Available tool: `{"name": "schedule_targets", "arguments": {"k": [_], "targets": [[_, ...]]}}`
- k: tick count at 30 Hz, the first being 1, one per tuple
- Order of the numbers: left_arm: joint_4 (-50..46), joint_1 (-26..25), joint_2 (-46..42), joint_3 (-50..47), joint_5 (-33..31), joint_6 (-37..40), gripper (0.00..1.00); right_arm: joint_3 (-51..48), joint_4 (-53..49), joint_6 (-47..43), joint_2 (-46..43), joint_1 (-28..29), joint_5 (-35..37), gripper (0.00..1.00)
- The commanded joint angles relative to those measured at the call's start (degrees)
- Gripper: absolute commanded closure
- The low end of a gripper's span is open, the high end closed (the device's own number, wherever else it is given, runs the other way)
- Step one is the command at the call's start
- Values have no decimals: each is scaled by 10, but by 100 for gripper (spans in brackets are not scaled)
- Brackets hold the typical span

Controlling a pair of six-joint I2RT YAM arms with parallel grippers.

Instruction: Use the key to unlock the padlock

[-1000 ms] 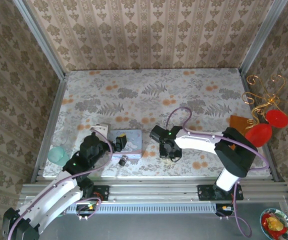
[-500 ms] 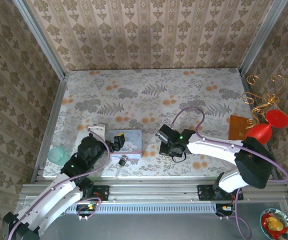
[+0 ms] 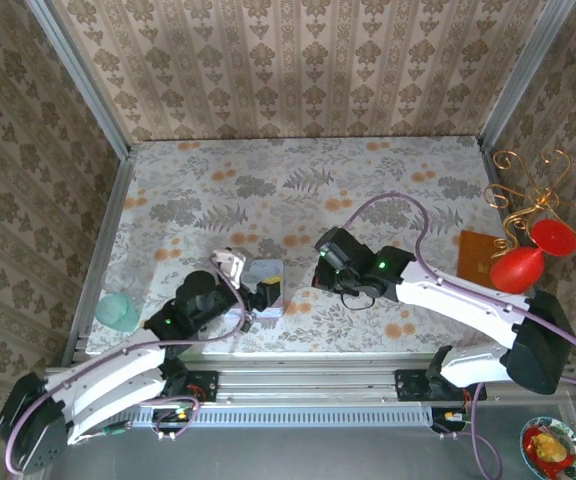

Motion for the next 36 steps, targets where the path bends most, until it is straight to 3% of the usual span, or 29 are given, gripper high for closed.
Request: {"name": "schedule_targets", "arguments": {"k": [1,7,12,36], "targets": [[149,-27,46,-7,41,66,6,52,-49,-39,-17,1,-3,100],[209,-84,110,8,67,183,12,104,-77,-82,-27,1,-9,100],[212,-88,131,22,65,221,22,118,-76,-105,-32,1,-33,100],[233,-81,178,50,112,165,57,97,-25,-130,-44,5,-82,100]]}}
